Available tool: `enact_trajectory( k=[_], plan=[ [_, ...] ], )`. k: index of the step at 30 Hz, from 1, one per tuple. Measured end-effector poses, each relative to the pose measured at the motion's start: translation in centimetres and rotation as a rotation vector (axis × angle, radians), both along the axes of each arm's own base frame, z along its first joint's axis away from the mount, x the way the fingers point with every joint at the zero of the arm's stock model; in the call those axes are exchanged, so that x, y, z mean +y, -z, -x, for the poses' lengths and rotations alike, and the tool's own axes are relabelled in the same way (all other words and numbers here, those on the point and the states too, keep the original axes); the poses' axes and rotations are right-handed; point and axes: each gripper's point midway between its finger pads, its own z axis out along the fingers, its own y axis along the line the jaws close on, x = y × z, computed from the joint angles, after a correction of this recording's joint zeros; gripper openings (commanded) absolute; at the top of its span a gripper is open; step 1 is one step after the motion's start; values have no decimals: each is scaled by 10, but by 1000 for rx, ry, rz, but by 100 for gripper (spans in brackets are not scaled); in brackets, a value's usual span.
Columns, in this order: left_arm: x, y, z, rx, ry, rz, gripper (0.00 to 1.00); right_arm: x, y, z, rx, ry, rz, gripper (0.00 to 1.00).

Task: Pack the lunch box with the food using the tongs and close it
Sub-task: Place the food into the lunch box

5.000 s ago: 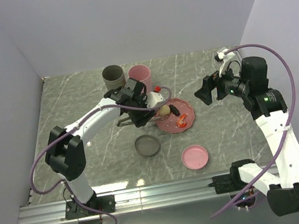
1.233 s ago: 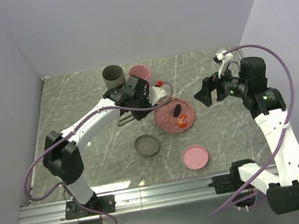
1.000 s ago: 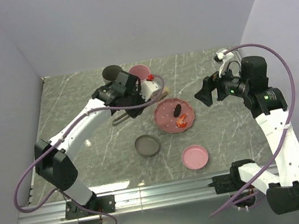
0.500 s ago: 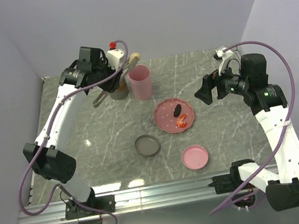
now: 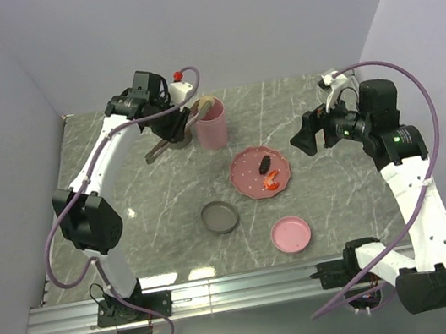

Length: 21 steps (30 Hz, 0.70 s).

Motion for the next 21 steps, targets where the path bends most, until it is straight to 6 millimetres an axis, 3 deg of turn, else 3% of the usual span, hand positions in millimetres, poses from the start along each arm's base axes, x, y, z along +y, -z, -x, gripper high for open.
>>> enact_trajectory(
  k=[9, 16, 21],
  plan=[
    [-5, 6, -1, 23, 17, 9, 58, 2, 0, 1, 4, -11, -7, 99],
    [-5, 5, -3, 16, 16, 11, 59, 2, 1, 1, 8, -11, -6, 99],
    [-8, -7, -7, -14, 19, 26, 60, 1, 1, 1, 6, -11, -4, 99]
  ],
)
